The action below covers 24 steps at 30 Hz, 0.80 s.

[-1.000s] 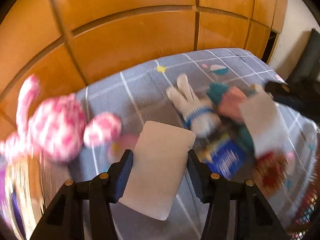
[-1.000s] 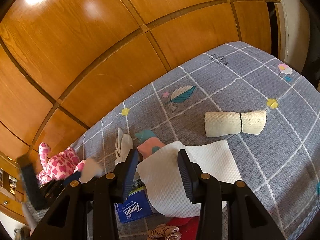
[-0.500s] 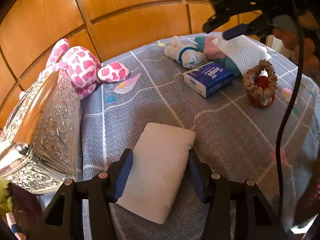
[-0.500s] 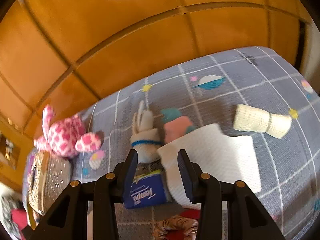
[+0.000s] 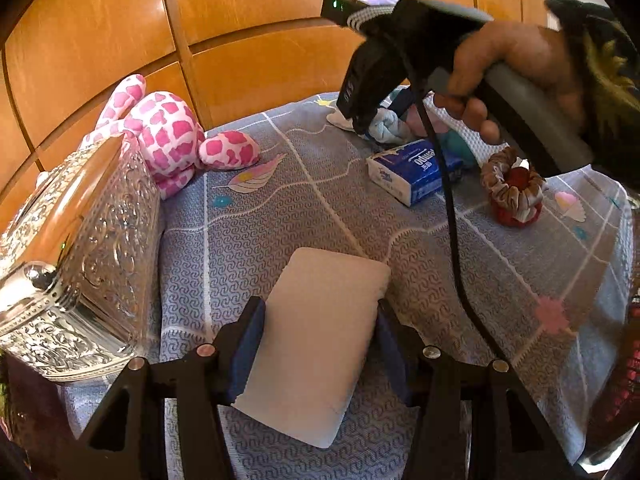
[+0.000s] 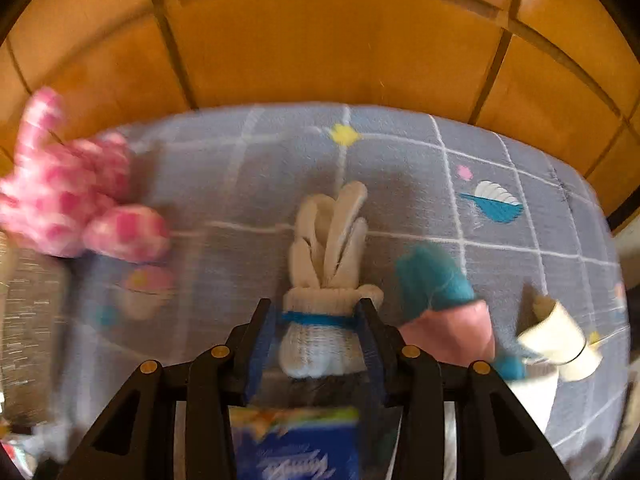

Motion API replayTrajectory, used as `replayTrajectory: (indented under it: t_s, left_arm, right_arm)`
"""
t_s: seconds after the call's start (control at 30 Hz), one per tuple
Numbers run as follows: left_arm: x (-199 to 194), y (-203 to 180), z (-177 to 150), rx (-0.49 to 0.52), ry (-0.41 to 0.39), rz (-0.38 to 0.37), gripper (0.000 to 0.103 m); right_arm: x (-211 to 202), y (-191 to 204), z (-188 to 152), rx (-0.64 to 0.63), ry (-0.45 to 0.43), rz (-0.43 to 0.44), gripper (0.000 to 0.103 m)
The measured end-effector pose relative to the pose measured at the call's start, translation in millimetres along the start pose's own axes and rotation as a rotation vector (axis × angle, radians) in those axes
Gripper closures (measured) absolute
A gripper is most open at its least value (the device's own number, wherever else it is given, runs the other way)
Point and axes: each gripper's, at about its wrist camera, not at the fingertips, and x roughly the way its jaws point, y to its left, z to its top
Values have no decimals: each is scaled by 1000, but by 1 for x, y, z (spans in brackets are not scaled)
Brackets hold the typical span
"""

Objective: Organize soft objects
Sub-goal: 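Carry the white block into the gold tray with the left gripper while the right grasps the white knit glove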

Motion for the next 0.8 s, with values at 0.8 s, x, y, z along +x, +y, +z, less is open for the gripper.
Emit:
replayTrajectory:
  t_s: [0.8]
  left_arm:
    - [-95,34,-12,-104,-63,-18,49]
  right_arm:
    - [1,35,-30,-74,10,-7,58]
